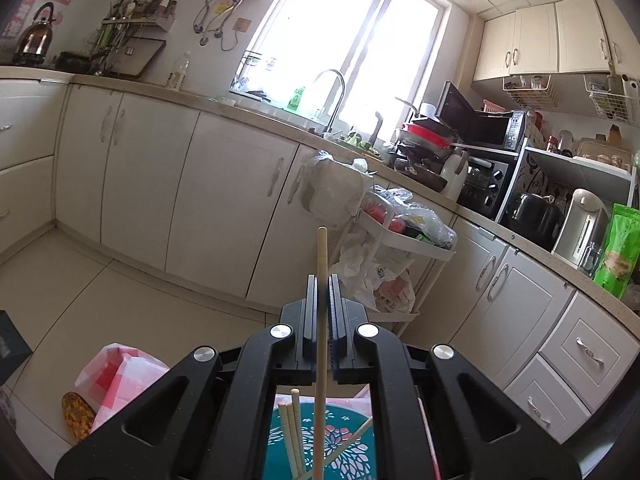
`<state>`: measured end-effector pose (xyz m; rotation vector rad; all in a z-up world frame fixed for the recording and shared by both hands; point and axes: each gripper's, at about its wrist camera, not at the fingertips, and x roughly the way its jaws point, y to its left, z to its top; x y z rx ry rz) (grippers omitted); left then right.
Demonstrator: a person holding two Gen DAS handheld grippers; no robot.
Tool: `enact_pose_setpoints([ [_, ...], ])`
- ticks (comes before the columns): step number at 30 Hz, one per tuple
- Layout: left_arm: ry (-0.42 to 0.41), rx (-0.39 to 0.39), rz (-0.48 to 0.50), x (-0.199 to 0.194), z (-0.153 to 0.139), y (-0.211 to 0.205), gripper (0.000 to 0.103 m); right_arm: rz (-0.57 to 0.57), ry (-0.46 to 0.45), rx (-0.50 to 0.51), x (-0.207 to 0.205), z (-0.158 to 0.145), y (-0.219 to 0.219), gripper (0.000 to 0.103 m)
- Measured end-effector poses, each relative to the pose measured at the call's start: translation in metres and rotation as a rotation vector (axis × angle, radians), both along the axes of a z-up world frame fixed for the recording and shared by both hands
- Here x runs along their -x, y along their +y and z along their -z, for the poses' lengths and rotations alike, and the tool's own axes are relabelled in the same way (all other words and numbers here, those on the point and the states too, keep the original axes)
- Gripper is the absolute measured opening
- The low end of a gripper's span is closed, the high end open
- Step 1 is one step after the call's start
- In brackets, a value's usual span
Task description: Organize utensils
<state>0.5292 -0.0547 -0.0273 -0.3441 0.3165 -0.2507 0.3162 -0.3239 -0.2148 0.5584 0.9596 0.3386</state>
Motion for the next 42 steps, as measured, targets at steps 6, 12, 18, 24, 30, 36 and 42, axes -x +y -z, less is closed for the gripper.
enact_pose_setpoints([
  [6,0.01,-0.035,-0.007,0.003,0.012,-0.002,0.004,0.001,0.001,-0.004,0.0,-0.001,-0.001,0.006],
  [12,0.047,-0.077,0.015,0.01,0.025,-0.005,0.005,0.002,0.001,-0.007,0.0,-0.001,-0.001,0.006],
  [18,0.125,-0.137,0.051,0.02,0.034,-0.005,0.018,0.003,0.002,-0.01,0.0,-0.001,-0.001,0.006],
  [24,0.11,-0.143,-0.037,0.067,0.028,0.023,0.064,-0.004,0.01,-0.015,0.0,0.001,-0.003,0.006],
  [30,0.078,-0.143,-0.108,0.132,0.04,0.058,0.08,-0.075,0.009,0.13,-0.002,-0.018,0.023,0.047],
  [36,0.242,-0.09,-0.11,0.154,0.101,0.08,0.08,-0.163,-0.046,0.446,-0.013,-0.036,0.065,0.044],
  [42,0.311,-0.044,-0.094,0.164,0.142,0.087,0.08,-0.239,-0.028,0.633,-0.03,-0.02,0.084,0.022],
])
